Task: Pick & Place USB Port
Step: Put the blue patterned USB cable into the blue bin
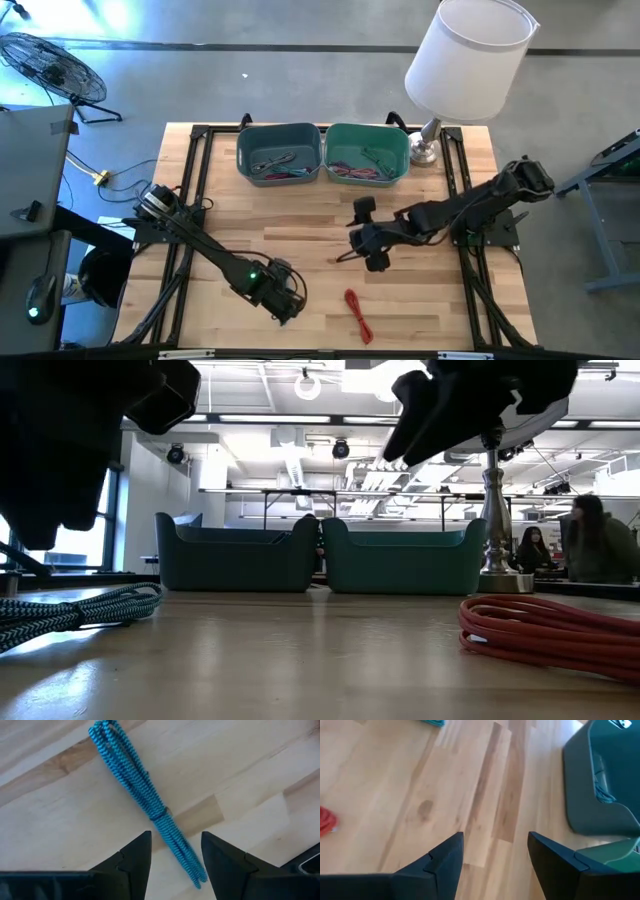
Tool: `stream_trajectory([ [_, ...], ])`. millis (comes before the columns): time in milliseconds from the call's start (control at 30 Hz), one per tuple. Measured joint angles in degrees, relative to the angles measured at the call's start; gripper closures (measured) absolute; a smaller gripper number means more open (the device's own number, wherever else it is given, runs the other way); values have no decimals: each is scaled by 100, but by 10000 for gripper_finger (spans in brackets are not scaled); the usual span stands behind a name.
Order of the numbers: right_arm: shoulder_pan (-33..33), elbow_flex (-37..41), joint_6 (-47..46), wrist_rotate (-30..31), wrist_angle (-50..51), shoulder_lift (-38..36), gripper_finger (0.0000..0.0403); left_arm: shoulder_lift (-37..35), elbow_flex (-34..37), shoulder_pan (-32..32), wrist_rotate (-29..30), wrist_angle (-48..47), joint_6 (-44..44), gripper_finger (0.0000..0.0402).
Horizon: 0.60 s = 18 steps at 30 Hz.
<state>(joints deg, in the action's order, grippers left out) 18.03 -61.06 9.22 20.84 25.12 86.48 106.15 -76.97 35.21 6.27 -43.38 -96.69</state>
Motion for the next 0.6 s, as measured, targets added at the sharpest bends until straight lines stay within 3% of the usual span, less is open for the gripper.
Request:
stream_trajectory([
  [600,340,4,-36,46,151,0,194,287,7,-132,-210,-12,63,234],
])
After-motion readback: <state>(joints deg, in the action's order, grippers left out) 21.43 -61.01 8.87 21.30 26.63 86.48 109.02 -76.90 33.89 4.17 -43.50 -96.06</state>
